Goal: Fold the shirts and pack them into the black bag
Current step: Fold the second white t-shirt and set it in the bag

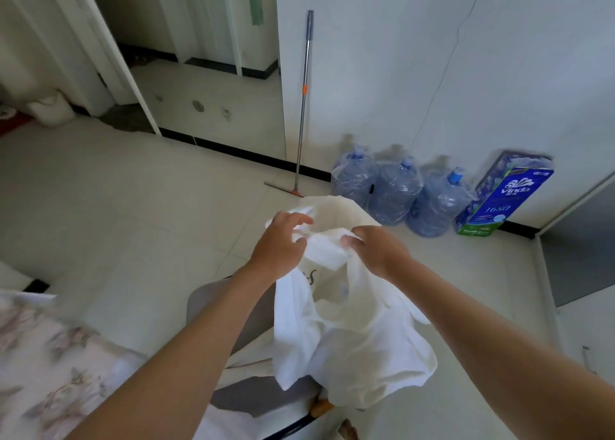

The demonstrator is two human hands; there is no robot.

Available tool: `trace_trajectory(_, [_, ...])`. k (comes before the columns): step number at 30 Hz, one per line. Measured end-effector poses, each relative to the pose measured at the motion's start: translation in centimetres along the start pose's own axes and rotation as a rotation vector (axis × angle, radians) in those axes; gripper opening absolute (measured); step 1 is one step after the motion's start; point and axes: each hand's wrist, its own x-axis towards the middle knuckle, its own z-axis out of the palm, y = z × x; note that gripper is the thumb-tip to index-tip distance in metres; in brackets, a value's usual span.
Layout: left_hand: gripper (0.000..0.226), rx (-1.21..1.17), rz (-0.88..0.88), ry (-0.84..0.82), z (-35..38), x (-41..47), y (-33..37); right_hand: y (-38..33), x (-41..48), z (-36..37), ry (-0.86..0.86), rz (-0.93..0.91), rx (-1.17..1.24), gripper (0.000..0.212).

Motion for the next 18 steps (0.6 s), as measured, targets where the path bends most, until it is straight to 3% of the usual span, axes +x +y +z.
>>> trace_trajectory(3, [0.072,-0.070,0.037,-0.149,0.6,-0.9,1.8,-3.7,0.5,-0.8,0.108,-0.104,0.140,0.030])
trace_trajectory(4, [0.070,-0.072,0.051,-0.115,0.7,-1.0,2.4,-5.1,0.5,-1.1,0.117,-0.138,0.194,0.029])
trace_trajectory(8, [0.016,0.012,0.075,0.101,-1.0,-0.4,2.6,-7.4,0.7,-1.8,0.091,-0.210,0.338,0.036])
trace_trajectory(11, [0.024,-0.004,0.028,0.181,-3.0,-0.6,1.3,-4.5,0.8,-1.4,-0.091,-0.208,0.024,0.060])
trace_trajectory(13, [0.022,-0.026,-0.040,0.219,-3.9,-0.9,0.3,-2.5,1.1,-0.3,-0.040,-0.154,-0.202,0.043])
trace_trajectory(16, [0.025,0.061,-0.091,0.213,-4.2,-1.1,-1.1,-2.4,1.3,0.3,0.069,-0.070,-0.041,0.023])
trace_trajectory(18, [0.054,0.154,0.035,0.167,-3.9,-1.5,-0.8,-3.8,1.8,0.0,0.103,-0.131,0.061,0.022])
